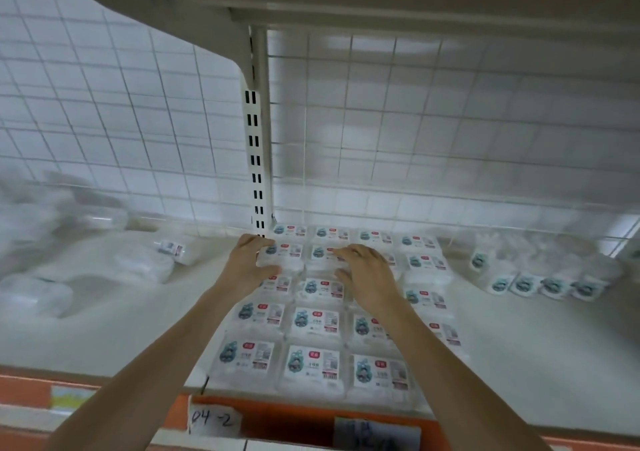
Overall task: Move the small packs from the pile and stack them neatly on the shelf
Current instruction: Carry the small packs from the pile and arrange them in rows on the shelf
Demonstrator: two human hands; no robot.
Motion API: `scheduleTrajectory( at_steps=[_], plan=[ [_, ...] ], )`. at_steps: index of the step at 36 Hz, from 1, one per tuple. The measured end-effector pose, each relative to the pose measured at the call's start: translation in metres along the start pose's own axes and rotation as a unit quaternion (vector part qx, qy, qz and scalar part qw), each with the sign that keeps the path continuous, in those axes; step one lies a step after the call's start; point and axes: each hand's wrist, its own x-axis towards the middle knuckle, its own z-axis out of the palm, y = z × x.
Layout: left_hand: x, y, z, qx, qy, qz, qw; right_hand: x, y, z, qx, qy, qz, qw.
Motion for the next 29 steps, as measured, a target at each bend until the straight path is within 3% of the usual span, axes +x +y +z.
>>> scheduleTrajectory(
  at_steps=[9, 12, 16, 21, 26, 29],
  plan=[
    [0.000, 0.017, -0.006, 0.036, -0.074, -0.027, 0.996, -0.005, -0.015, -0.016, -0.036, -0.067, 0.052, 0.996],
    [-0.006, 0.023, -0.013, 0.091, -0.092, -0.026, 0.991, -0.016, -0.022, -0.025, -0.033, -0.036, 0.055, 0.997],
    [-0.027, 0.027, -0.021, 0.165, -0.037, 0.048, 0.984, -0.044, -0.029, -0.039, 0.003, 0.031, 0.059, 0.998],
    [-0.076, 0.034, -0.028, 0.146, 0.031, 0.162, 0.975, -0.100, -0.042, -0.050, 0.052, 0.135, 0.041, 0.989],
    [-0.139, 0.044, -0.030, 0.089, 0.037, 0.208, 0.973, -0.164, -0.057, -0.052, 0.095, 0.143, 0.032, 0.985],
    [-0.181, 0.047, -0.025, 0.070, 0.079, 0.211, 0.972, -0.206, -0.063, -0.045, 0.108, 0.160, 0.029, 0.981]
  ],
)
